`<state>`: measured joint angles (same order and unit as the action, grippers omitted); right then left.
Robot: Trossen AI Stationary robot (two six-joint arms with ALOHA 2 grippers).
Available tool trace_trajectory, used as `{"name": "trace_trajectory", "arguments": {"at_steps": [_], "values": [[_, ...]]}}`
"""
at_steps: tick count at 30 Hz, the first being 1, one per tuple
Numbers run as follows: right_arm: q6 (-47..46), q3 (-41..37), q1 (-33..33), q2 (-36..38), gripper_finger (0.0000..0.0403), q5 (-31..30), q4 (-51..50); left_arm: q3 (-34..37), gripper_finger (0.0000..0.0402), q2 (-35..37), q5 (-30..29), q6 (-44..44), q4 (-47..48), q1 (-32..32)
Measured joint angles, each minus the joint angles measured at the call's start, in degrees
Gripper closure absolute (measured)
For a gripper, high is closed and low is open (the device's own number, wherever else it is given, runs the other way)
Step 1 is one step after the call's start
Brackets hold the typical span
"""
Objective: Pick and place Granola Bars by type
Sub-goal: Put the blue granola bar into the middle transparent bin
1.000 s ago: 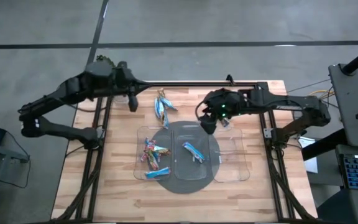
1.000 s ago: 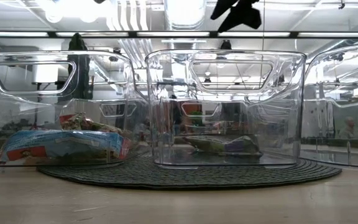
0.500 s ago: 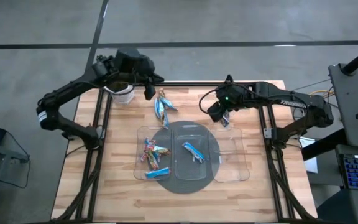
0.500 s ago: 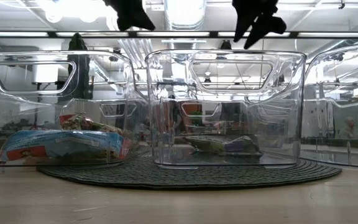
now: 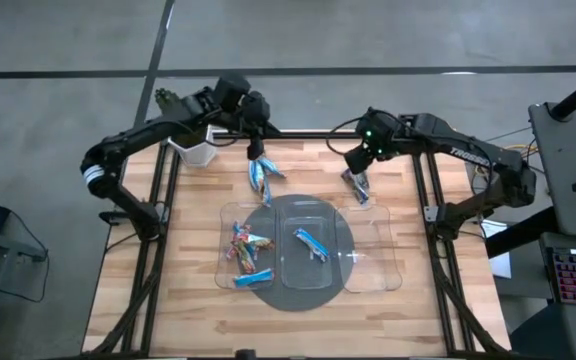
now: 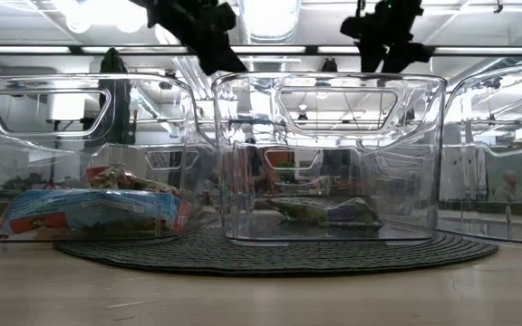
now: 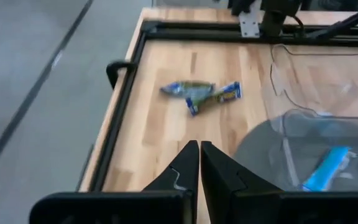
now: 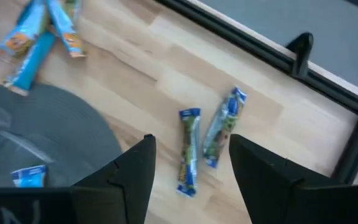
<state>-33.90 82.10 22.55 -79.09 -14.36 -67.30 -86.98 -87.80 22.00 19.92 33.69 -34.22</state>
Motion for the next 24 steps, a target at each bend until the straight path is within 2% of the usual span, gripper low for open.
{"name": "trace_trajectory", "arguments": {"at_steps": [7,12,18,24], "values": [[0.7,-5.6,4.5,0.0,0.0179,2.9,0.1,0.0,0.0401,-4.5,4.6,-1.1,-9.1,-0.1],[-0.2,-11.8,7.2,0.2,0.0145,4.5,1.5,0.0,0.0401,-6.6,5.5,-2.4,-10.1,-0.2],[-1.5,-18.8,11.0,0.0,0.0104,10.9,13.1,0.0,0.0401,-7.6,6.4,-3.1,-10.8,-0.2],[-1.7,-24.8,13.5,-2.1,0.0085,11.4,20.6,0.0,0.0401,-8.2,8.9,-3.6,-13.5,-0.1]]}}
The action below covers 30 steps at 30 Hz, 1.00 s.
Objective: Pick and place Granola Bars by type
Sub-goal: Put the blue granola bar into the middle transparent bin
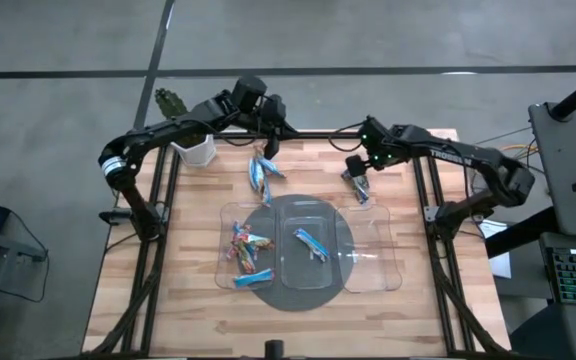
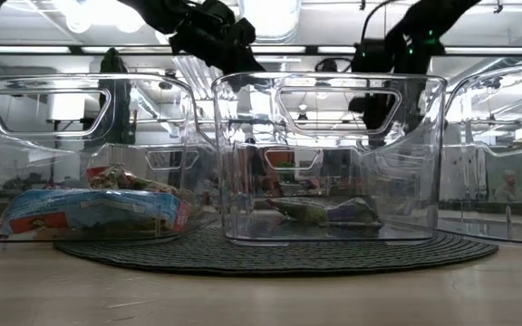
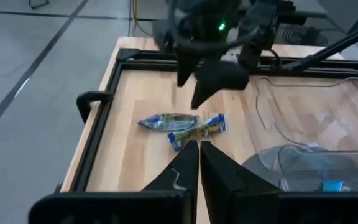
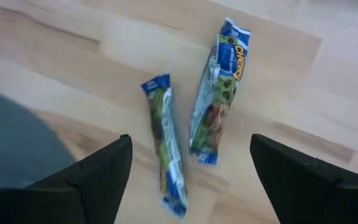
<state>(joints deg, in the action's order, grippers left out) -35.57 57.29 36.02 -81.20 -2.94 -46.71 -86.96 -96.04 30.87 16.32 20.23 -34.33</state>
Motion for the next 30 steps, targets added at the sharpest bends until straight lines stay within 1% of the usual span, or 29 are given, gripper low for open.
{"name": "trace_trajectory", "arguments": {"at_steps": [4,8,15,23,27,30], "values": [[-0.2,-2.6,1.2,-2.3,0.0083,0.0,3.2,0.0,0.0401,-1.4,1.2,-0.1,-1.4,0.0],[-0.1,-3.8,2.5,-5.7,0.0089,-0.5,5.5,0.0,0.0401,-2.9,1.4,-0.1,-2.3,0.0],[0.0,-2.7,3.6,-12.2,0.0103,-3.4,6.7,0.1,0.0401,-4.2,1.4,-1.6,-2.3,0.0],[1.0,-2.2,3.8,-18.1,0.0119,-3.5,7.3,0.1,0.0401,-4.2,1.3,-2.0,-2.3,0.0],[1.1,-2.1,3.8,-19.1,0.0141,-3.1,7.5,0.1,0.0401,-4.2,1.3,-2.0,-2.3,0.0],[1.1,-2.2,3.8,-18.7,0.0173,-3.2,7.8,0.1,0.0401,-4.2,1.2,-2.0,-2.2,0.0]]}}
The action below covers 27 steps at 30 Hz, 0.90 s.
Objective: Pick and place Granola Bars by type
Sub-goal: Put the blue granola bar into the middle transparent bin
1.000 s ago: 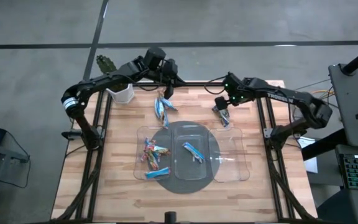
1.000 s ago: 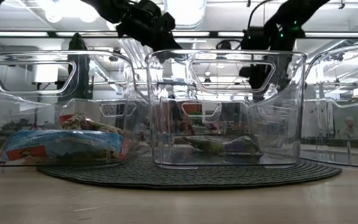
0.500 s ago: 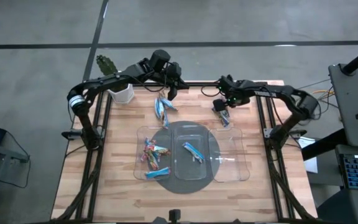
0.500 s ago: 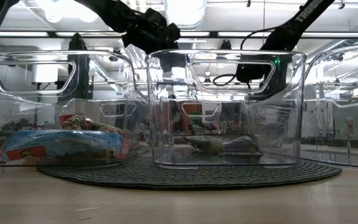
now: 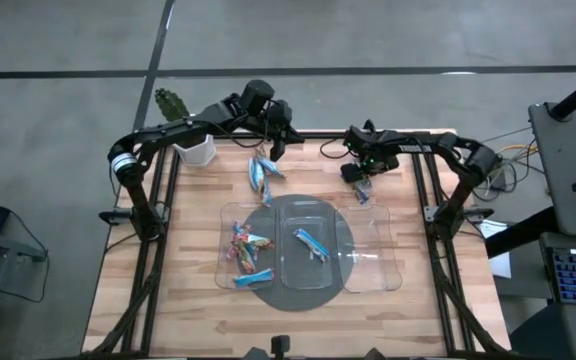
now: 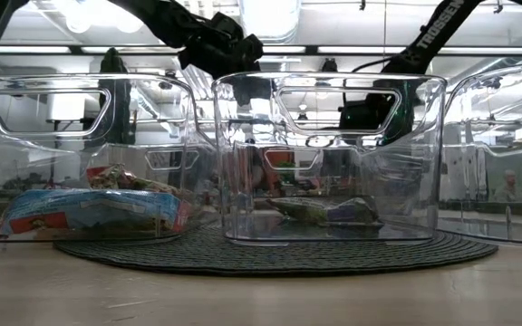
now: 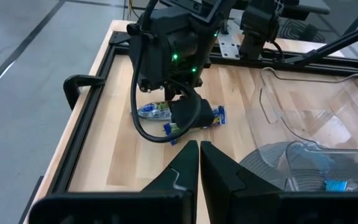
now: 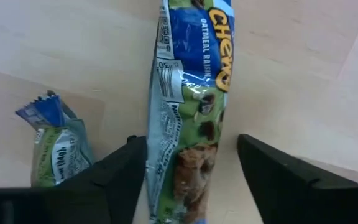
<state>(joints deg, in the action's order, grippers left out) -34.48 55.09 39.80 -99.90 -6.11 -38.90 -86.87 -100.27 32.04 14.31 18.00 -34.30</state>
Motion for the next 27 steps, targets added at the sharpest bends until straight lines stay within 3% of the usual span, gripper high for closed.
{"name": "trace_trajectory", "arguments": {"at_steps": [13,21,27], "values": [[0.2,-0.1,1.0,0.5,0.0341,-1.3,0.9,0.0,0.0401,0.0,0.0,-0.8,0.0,0.0],[1.4,-0.1,1.2,2.8,0.0356,-1.6,0.6,-0.2,0.0401,0.0,0.0,-1.0,0.0,0.0],[4.2,-0.1,1.1,11.0,0.0360,0.8,0.2,-2.2,0.0401,2.2,0.1,-1.3,0.1,-0.1]]}}
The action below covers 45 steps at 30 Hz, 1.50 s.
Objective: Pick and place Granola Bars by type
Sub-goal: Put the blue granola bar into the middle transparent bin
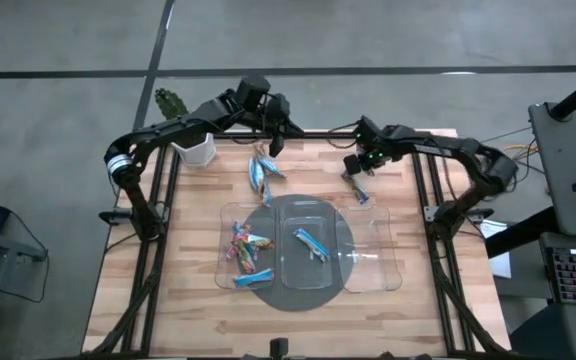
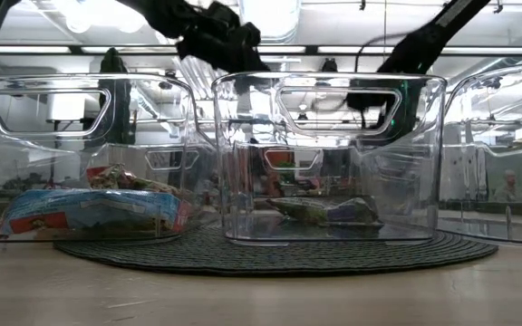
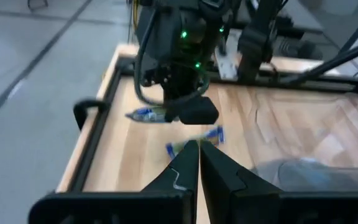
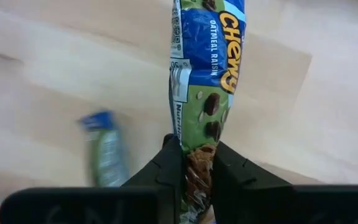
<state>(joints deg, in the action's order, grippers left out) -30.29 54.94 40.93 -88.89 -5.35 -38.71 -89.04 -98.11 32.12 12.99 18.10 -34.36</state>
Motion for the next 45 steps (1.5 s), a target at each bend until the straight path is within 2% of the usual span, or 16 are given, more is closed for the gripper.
{"name": "trace_trajectory", "arguments": {"at_steps": [3,9,14,18,25,28,39,45], "values": [[1.8,0.0,-0.3,5.9,0.0362,3.9,0.2,-1.3,0.0401,1.2,1.4,0.0,-0.1,0.2],[4.4,0.0,-3.1,17.8,0.0362,12.2,1.0,-3.4,0.0401,2.8,10.0,-1.7,-0.1,0.8],[2.7,0.0,-7.1,25.0,0.0363,17.9,4.4,-4.6,0.0401,2.8,12.0,-1.8,0.0,1.5],[0.8,0.0,-11.4,28.2,0.0363,20.6,10.4,-5.7,0.0401,2.9,12.2,-2.1,-0.1,1.6],[-3.1,0.0,-17.0,28.8,0.0363,20.6,18.4,-6.9,0.0396,2.9,13.5,-10.3,-0.1,1.5],[-3.7,0.0,-18.2,27.8,0.0363,20.6,19.4,-7.0,0.0372,2.9,15.3,-13.0,0.0,1.6],[-5.8,0.0,-20.8,25.9,0.0363,22.4,28.6,-7.1,0.0232,2.9,16.0,-16.7,-0.2,2.3],[-6.5,0.0,-20.9,26.0,0.0363,23.8,34.6,-7.1,0.0185,2.9,16.1,-21.8,-4.9,2.5]]}}
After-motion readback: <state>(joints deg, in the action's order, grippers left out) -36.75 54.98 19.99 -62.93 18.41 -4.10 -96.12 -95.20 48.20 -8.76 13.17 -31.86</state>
